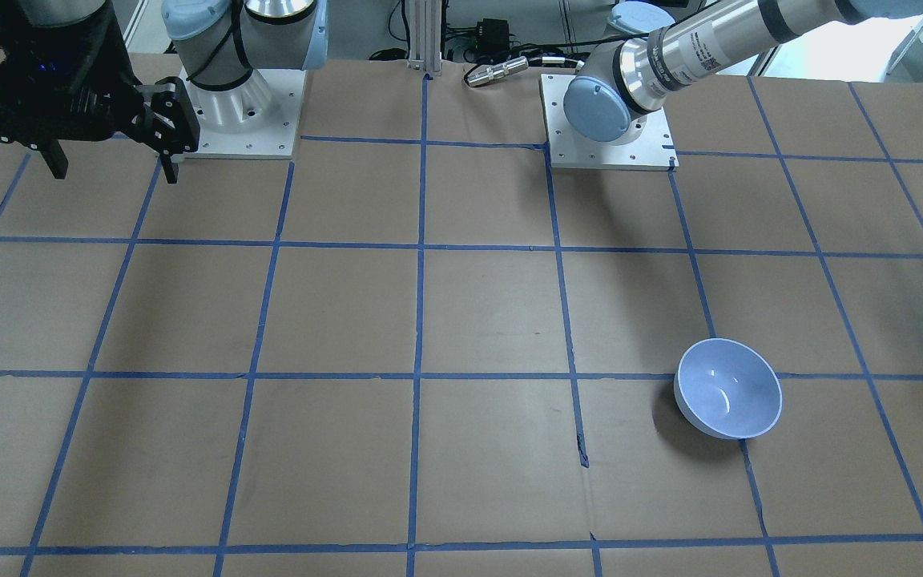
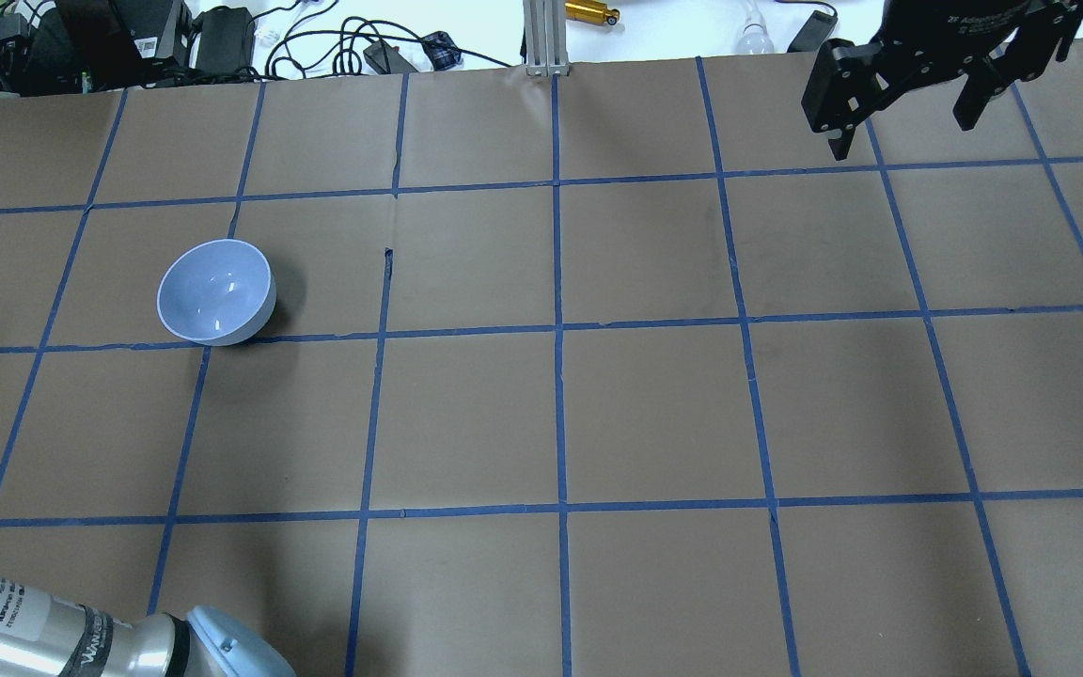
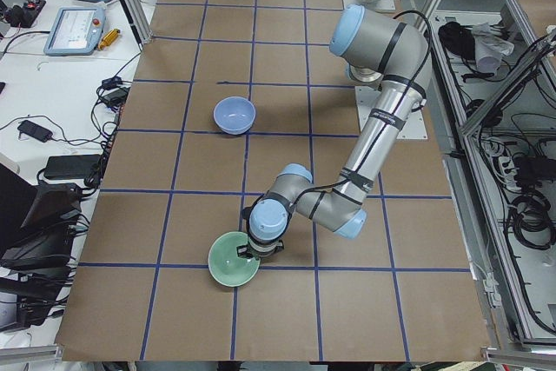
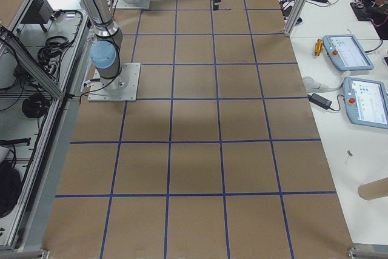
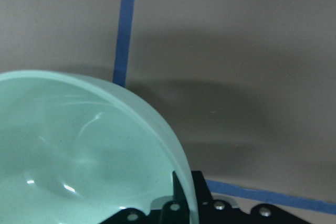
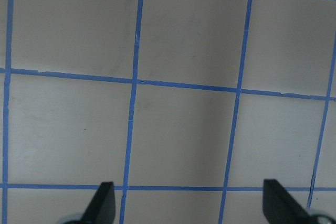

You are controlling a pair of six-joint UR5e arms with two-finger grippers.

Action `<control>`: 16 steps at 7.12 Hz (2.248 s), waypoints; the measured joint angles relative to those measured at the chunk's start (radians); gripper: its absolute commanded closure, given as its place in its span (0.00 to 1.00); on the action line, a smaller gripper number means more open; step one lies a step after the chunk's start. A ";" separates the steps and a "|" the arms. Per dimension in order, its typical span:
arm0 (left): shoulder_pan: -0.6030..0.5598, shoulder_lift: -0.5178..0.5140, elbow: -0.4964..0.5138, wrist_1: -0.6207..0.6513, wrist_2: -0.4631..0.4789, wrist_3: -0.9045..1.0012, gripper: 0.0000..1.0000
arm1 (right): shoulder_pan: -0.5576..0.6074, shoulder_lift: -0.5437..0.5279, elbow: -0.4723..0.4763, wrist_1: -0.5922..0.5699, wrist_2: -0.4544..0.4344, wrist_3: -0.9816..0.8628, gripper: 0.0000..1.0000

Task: Stack green bowl on blue bowl
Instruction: 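Carry the green bowl with the left gripper over the blue bowl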

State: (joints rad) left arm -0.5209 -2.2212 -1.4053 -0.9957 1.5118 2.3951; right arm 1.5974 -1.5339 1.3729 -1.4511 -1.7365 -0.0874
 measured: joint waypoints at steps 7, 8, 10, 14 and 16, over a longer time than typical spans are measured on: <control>-0.309 0.253 -0.012 -0.298 0.055 -0.384 1.00 | 0.000 0.000 0.000 0.000 0.000 0.000 0.00; -0.383 0.282 -0.014 -0.349 0.068 -0.484 1.00 | 0.000 0.000 0.000 0.000 0.000 0.000 0.00; -0.538 0.321 -0.032 -0.429 0.077 -0.748 1.00 | 0.000 0.000 0.000 0.000 0.000 0.000 0.00; -0.748 0.373 -0.146 -0.436 0.135 -1.096 1.00 | 0.001 0.000 0.000 0.000 0.000 0.000 0.00; -0.790 0.370 -0.213 -0.368 0.185 -1.144 1.00 | 0.001 0.000 0.000 0.000 0.000 0.000 0.00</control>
State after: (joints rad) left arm -1.3110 -1.8509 -1.6181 -1.3634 1.6970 1.2516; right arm 1.5981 -1.5340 1.3729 -1.4512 -1.7365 -0.0875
